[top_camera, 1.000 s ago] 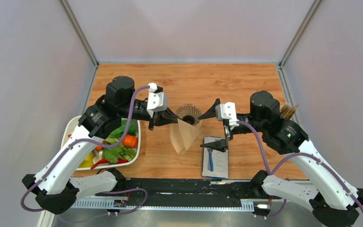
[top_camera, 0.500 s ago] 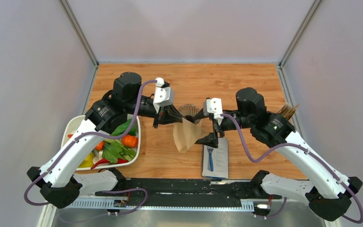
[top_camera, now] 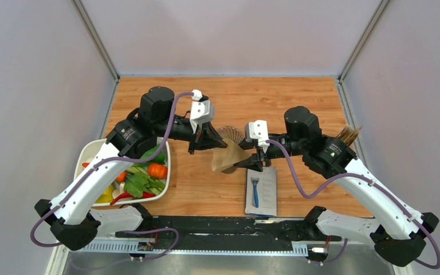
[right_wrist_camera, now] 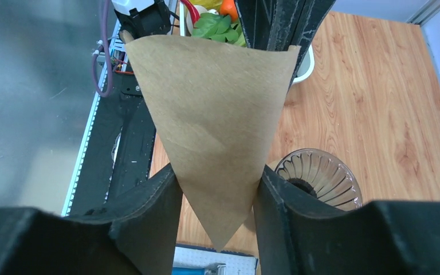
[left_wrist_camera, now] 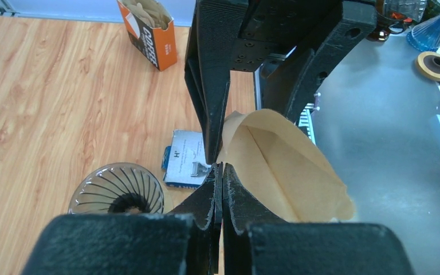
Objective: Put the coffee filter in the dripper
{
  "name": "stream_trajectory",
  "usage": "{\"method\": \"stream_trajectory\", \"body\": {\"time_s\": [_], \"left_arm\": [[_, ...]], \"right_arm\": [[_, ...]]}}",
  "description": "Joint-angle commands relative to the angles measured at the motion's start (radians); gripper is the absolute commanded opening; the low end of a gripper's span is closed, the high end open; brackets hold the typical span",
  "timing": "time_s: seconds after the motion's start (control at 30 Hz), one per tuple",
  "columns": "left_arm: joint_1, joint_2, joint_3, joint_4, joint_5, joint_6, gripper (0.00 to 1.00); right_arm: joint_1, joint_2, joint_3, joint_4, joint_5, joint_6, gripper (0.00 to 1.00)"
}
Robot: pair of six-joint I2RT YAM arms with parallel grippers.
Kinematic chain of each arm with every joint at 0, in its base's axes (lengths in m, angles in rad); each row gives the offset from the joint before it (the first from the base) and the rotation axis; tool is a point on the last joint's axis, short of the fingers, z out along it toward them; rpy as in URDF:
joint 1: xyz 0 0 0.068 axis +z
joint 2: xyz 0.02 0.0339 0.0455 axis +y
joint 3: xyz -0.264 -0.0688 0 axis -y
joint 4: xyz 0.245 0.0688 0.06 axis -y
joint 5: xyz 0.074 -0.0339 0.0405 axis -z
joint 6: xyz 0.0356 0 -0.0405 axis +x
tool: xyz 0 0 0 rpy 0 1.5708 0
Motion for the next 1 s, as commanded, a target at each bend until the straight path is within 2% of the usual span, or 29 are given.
{"method": "stream_trajectory", "body": {"time_s": [0.0,0.1,0.43,0.5,0.67,0.73,0.8,0.83,0.9,0.97], "left_arm": [[-0.003,-0.008,0.027,0.036,0.029,-0.034,0.0],[-0.003,-0.015,0.025,0.042,0.033,-0.046,0.01],[0.0,-0.035,0.029,0.057,0.039,-0.078,0.06],[0.001,-0.034,0.03,0.057,0.046,-0.087,0.12],[0.036,-0.046,0.006,0.083,0.073,-0.144,0.39],[0.097,-0.061,-0.026,0.148,0.136,-0.239,0.47],[0.187,-0.093,-0.095,0.315,0.227,-0.4,0.55],[0.249,-0.108,-0.123,0.465,0.263,-0.518,0.58],[0.322,-0.164,-0.206,0.62,0.267,-0.616,0.61],[0.36,-0.211,-0.27,0.646,0.257,-0.614,0.63]], "right_arm": [[0.005,-0.009,0.038,0.024,-0.018,-0.01,0.46],[0.005,-0.016,0.035,0.023,-0.021,-0.013,0.37],[0.005,-0.048,0.018,0.026,-0.064,-0.003,0.2],[0.005,-0.048,0.019,0.027,-0.074,0.01,0.18],[0.004,-0.056,0.024,0.042,-0.087,0.046,0.12],[0.003,-0.063,0.027,0.05,-0.088,0.066,0.1],[0.003,-0.07,0.029,0.066,-0.08,0.085,0.07],[0.004,-0.073,0.032,0.076,-0.072,0.097,0.06],[0.0,-0.078,0.041,0.099,-0.057,0.127,0.04],[-0.007,-0.084,0.049,0.142,-0.053,0.169,0.02]]}}
